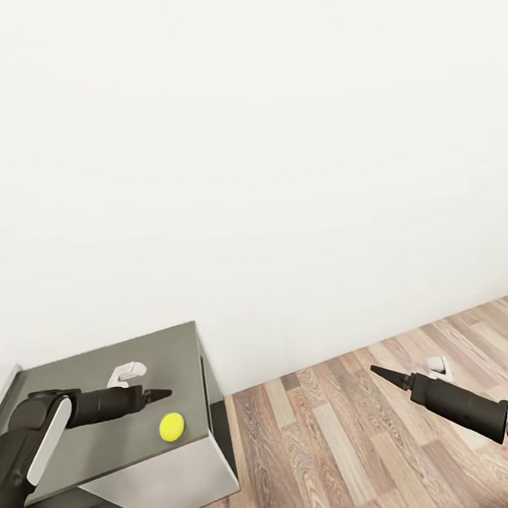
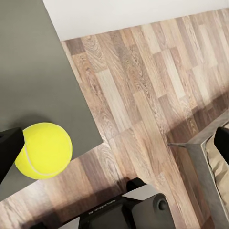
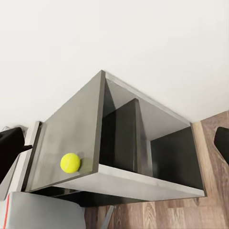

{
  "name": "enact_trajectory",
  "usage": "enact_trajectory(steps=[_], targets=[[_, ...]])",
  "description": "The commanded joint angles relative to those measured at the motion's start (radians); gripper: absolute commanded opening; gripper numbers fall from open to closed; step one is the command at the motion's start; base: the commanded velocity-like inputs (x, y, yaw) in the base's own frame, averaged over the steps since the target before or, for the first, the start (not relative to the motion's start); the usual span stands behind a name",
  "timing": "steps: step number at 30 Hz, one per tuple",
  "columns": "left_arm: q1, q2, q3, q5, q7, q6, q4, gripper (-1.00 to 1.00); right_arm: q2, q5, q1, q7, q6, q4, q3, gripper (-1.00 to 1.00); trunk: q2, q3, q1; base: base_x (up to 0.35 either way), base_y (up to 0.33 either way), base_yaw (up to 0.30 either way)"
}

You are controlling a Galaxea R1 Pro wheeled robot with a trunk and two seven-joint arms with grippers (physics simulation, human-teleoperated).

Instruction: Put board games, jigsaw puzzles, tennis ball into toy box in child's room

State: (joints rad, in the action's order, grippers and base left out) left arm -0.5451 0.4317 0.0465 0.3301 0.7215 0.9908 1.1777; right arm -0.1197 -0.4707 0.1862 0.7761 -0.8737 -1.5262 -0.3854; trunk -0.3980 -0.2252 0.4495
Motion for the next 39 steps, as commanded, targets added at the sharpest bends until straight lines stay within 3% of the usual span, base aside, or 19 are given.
enact_trajectory(steps=[1,33,39], targets=[[-0.001,0.001,0.001,0.000,0.002,0.004,0.000,1.00,0.000,0.000,0.001,0.003,-0.005,0.000,-0.001,1.00,-0.002,-0.002,0.000,-0.070,-0.075,0.000],[-0.001,-0.004,0.004,-0.001,-0.002,0.002,0.003,1.00,0.001,0.001,0.001,0.003,-0.005,0.000,-0.001,1.00,-0.002,-0.002,0.000,-0.010,-0.010,0.000],[-0.003,-0.006,0.008,-0.023,-0.026,0.008,0.002,1.00,0.000,0.001,0.001,0.002,-0.005,0.000,-0.001,1.00,-0.002,-0.002,0.000,0.000,0.000,0.000]])
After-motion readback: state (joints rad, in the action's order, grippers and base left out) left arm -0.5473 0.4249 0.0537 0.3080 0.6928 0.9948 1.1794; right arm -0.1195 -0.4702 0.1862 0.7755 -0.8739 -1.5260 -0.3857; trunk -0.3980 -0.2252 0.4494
